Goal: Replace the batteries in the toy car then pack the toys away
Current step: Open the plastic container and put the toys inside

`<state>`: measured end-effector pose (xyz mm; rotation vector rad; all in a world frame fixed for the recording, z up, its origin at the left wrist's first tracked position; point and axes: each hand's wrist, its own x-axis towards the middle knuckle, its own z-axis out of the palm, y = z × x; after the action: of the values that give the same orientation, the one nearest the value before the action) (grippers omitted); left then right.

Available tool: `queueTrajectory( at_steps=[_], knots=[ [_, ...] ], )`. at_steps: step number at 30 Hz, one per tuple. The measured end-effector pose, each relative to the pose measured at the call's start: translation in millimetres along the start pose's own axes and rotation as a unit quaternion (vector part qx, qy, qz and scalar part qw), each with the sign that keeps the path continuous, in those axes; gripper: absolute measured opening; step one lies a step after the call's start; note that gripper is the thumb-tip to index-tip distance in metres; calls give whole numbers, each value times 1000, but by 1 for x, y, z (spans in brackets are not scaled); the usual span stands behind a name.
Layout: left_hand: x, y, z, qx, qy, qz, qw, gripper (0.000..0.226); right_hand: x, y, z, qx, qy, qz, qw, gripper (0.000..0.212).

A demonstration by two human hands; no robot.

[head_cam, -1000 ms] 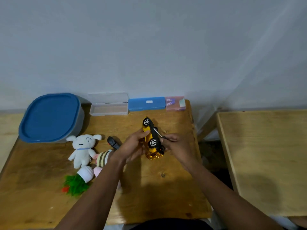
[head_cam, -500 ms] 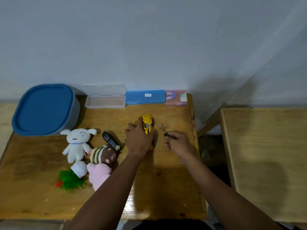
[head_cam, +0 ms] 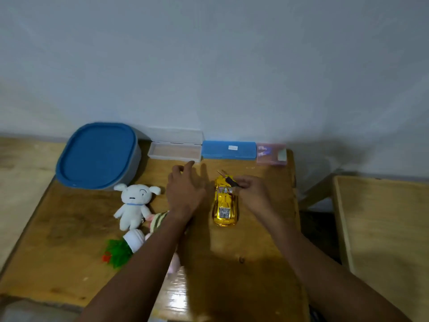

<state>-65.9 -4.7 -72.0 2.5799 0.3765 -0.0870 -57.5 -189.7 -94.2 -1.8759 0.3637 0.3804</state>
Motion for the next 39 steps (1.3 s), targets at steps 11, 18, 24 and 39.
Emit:
queueTrajectory(
  at_steps=[11,18,24,39],
  knots=[
    [136,-90,-62,251,-19,105,962,97,92,-81,125,-263,47,-178,947,23],
    [171,-109,-57,256,18,181,949,97,123,-89,161,-324,40,-158,932,24],
    [170,-110,-55,247,31,231,940,88,100,-80,154,-264,161,-129,942,20],
    [155,-116,-52,242,-57,230,941,21,93,-41,146,-472,191,-247,824,24]
  ],
)
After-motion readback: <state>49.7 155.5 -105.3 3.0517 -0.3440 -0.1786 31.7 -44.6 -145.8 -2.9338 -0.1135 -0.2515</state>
